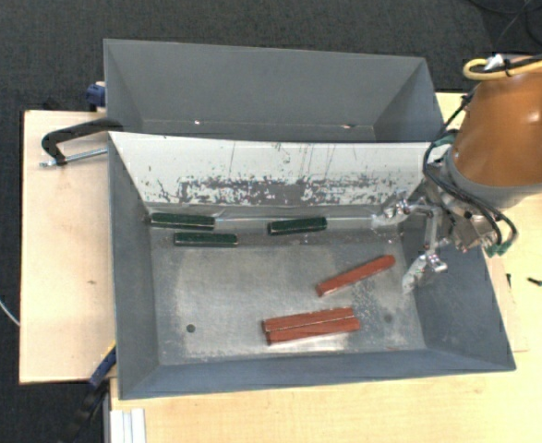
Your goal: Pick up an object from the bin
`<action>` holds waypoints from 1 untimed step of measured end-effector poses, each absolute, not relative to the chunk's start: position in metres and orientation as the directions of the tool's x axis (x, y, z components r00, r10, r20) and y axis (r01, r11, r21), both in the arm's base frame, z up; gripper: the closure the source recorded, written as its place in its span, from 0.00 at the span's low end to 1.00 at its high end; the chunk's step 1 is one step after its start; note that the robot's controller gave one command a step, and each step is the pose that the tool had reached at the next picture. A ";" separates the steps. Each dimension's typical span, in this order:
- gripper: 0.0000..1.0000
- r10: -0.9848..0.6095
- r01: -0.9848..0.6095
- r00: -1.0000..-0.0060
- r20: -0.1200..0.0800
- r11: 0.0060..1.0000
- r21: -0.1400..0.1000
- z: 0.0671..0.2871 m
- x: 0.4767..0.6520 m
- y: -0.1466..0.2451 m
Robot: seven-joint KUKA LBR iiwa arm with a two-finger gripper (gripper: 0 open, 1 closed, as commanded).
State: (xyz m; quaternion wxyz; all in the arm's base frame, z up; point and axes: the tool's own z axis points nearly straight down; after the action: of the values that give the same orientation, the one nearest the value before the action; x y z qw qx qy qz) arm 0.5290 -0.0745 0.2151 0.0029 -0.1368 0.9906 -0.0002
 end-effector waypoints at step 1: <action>0.00 -0.221 -0.221 -0.975 -0.010 0.975 -0.003 0.178 0.539 -0.071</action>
Offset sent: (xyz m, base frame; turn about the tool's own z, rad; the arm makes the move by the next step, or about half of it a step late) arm 0.0127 -0.0169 -0.1260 -0.0768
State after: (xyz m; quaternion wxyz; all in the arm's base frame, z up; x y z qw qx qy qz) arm 0.5386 -0.0713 0.1783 0.0054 -0.1113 0.9938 -0.0009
